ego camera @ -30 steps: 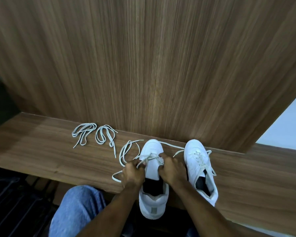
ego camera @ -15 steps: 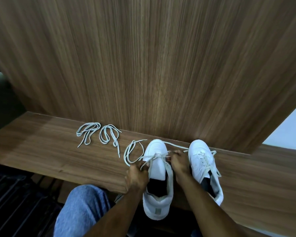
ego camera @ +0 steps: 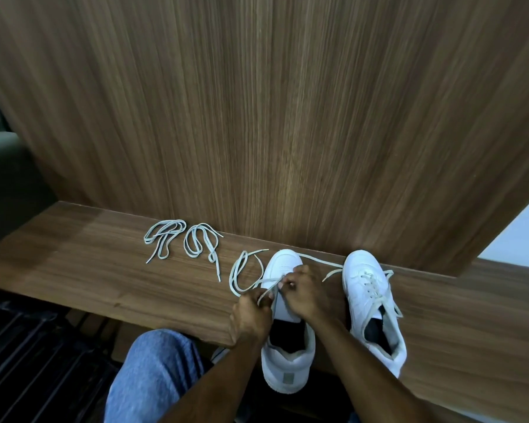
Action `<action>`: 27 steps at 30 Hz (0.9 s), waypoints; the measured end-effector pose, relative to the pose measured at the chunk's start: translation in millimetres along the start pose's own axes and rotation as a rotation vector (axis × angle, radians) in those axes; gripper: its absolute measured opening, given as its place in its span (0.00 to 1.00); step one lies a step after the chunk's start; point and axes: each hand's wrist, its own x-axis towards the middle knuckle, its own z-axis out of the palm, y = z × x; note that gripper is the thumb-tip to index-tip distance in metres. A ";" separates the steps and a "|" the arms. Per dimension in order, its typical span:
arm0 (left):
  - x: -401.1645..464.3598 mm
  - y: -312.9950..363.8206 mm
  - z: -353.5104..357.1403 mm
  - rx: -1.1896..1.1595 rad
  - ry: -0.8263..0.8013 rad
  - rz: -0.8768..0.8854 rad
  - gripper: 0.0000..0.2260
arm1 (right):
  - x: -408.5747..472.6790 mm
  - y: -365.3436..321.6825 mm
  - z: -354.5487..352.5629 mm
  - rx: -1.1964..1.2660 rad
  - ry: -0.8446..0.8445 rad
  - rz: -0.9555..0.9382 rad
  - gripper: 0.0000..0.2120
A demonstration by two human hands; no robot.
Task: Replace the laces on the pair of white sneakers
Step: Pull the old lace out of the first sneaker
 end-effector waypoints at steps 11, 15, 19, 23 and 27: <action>0.5 -0.3 2.3 0.049 0.012 0.002 0.08 | -0.3 1.7 -58.0 0.216 0.348 0.155 0.17; 0.2 -0.1 2.2 0.074 0.011 0.016 0.08 | -5.6 2.7 -33.3 -0.336 0.080 -0.105 0.25; -0.2 0.8 1.0 0.086 0.013 0.043 0.08 | -7.1 3.7 -4.5 -0.552 -0.036 -0.139 0.19; 0.8 0.8 1.0 0.090 0.007 0.047 0.08 | -2.7 6.5 2.4 -0.450 0.024 -0.169 0.14; 2.1 -1.6 1.3 0.084 0.006 0.030 0.08 | 1.7 -4.2 -26.7 0.461 0.286 0.000 0.10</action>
